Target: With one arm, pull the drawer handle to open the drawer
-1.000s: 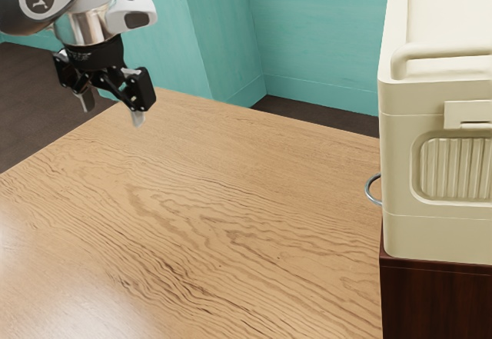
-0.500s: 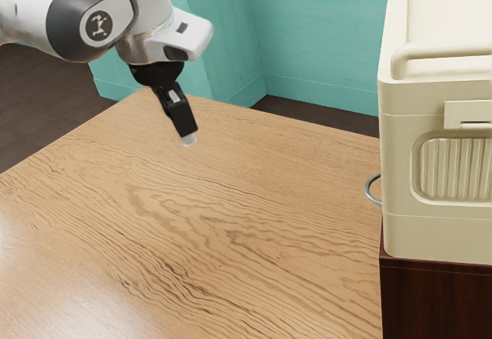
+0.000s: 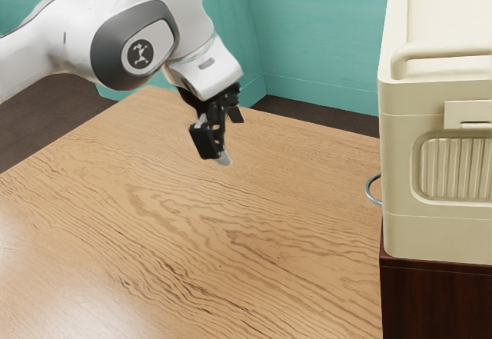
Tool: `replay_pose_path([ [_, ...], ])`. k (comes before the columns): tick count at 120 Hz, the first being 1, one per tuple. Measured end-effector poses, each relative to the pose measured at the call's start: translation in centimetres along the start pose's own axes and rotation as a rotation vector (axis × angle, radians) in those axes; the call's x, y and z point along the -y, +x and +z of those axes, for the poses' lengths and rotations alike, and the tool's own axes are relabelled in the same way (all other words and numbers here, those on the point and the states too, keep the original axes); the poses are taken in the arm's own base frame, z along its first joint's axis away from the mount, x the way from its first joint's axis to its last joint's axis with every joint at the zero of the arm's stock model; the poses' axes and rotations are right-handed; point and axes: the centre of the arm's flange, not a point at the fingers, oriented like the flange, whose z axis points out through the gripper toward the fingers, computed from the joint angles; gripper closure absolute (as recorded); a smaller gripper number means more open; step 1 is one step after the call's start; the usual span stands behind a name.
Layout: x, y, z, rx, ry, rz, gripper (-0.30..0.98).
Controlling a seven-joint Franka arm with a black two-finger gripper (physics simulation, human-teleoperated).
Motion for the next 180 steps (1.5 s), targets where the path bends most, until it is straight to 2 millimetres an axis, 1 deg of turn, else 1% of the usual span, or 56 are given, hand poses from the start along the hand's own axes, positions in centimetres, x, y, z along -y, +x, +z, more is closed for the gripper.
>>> replay_pose_path([
  [7,0.1,-0.1,0.5,-0.052,-0.020,0.060,0.00],
  [14,0.4,-0.6,0.7,-0.097,-0.027,0.112,0.00],
  [44,2.3,-5.5,0.4,-0.166,0.002,0.317,0.00],
  [53,2.7,-6.4,0.7,-0.187,0.004,0.385,0.00],
  [60,2.9,-6.6,1.1,-0.198,0.004,0.443,0.00],
  [65,2.9,-6.3,1.4,-0.203,0.003,0.490,0.00],
  [70,2.7,-5.6,1.6,-0.209,0.003,0.544,0.00],
  [90,1.2,-0.9,1.8,-0.241,0.010,0.783,0.00],
  [99,0.7,0.3,2.0,-0.248,0.018,0.863,0.00],
  [109,0.9,0.4,2.3,-0.245,0.030,0.919,0.00],
  [122,1.4,-0.7,3.7,-0.232,0.048,0.957,0.00],
  [132,2.0,-0.8,5.0,-0.229,0.060,0.988,0.00],
  [142,2.2,-0.2,5.6,-0.227,0.079,1.020,0.00],
  [154,1.8,1.6,5.6,-0.228,0.101,1.067,0.00],
  [165,1.5,2.6,5.6,-0.230,0.115,1.098,0.00],
  [180,1.4,3.1,5.5,-0.231,0.126,1.104,0.00],
])
